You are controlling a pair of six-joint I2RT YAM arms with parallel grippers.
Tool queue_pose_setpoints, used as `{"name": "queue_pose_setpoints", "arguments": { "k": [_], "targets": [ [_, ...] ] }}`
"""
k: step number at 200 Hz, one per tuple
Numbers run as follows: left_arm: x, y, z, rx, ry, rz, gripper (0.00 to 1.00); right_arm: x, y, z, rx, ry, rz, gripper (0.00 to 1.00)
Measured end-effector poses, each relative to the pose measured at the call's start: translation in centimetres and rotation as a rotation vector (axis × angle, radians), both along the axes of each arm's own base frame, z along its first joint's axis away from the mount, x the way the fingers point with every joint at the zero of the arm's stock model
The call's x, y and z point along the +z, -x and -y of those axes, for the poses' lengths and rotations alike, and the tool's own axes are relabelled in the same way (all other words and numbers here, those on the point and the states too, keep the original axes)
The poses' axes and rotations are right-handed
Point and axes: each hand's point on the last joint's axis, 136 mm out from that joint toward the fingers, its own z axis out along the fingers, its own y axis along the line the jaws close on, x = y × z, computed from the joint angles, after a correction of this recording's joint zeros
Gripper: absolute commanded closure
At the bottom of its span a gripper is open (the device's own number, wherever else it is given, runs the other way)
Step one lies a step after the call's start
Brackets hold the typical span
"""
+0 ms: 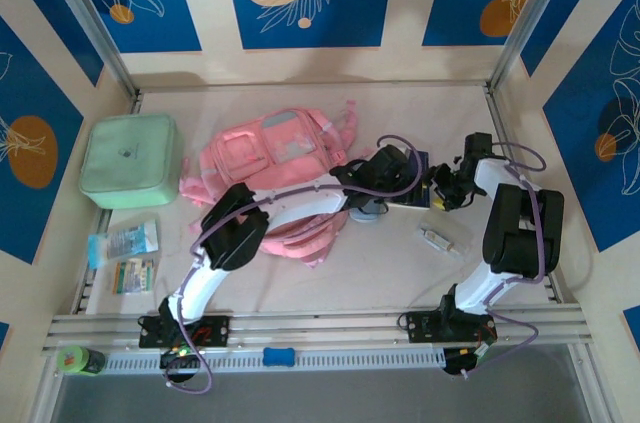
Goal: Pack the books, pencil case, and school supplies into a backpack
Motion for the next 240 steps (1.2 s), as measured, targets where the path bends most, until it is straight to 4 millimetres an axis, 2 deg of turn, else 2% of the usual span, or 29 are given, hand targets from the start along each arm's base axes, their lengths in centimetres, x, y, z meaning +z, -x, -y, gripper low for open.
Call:
{"name": "queue_pose_setpoints", "arguments": {
  "k": [27,74,100,143,197,216,240],
  "targets": [
    [-1.8,-0.6,0.6,0.008,-0.031,-0.022,0.56,-0.8,0.0,-0.7,0.005,-0.051,-0.009,0.39],
    [-5.5,-1.4,0.0,0.033,-0.11,-0.064,0.69,-1.3,-0.5,-0.3,-0.01,-0.085,0.002,0.39],
    [-7.2,-2.0,-1.1,0.065,-0.153,-0.082,0.73,-1.3,-0.5,0.1,-0.024,-0.106,0.003,0.39],
    [-7.8,-3.4,-1.1,0.1,-0.156,-0.085,0.83,-1.4,-0.5,-0.2,-0.018,-0.116,-0.01,0.39],
    [-8.9,-3.7,-1.8,0.122,-0.181,-0.101,0.99,-1.0,-0.8,-1.0,0.004,-0.144,-0.009,0.4],
    [-9.0,-3.9,-2.0,0.133,-0.182,-0.104,1.0,-0.3,-0.9,-1.4,0.02,-0.161,0.014,0.4],
    [-9.0,-4.0,-2.0,0.138,-0.181,-0.103,1.0,1.5,-1.3,-1.7,0.033,-0.203,0.073,0.4]
  ]
}}
